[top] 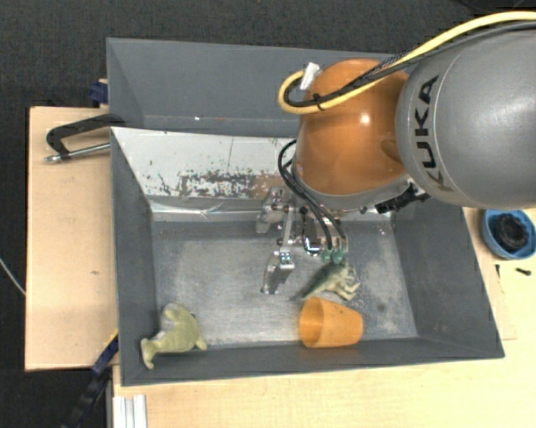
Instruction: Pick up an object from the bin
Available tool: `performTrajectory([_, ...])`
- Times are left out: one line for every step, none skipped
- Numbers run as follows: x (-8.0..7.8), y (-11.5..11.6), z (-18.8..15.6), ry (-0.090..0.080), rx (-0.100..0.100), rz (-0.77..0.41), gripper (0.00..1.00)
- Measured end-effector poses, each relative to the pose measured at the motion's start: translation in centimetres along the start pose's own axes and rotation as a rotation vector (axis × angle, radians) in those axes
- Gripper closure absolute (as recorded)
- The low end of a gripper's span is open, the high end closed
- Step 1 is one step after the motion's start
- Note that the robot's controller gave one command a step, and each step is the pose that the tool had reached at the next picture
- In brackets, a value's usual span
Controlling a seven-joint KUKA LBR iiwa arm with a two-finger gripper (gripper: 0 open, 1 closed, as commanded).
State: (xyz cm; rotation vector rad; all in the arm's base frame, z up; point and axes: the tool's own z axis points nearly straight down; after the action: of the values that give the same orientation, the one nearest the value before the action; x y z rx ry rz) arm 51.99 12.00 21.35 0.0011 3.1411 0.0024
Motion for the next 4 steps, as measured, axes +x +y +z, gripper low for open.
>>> performTrajectory([3.0,-6.4,5.9,0.007,0.004,-0.059,0.00])
performTrajectory([2.8,-5.9,5.6,-0.001,0.000,-0.063,1.00])
performTrajectory([-0.7,-19.3,2.4,-0.010,0.006,-0.189,1.00])
performTrajectory([-0.6,-18.7,2.5,-0.006,0.001,-0.195,0.00])
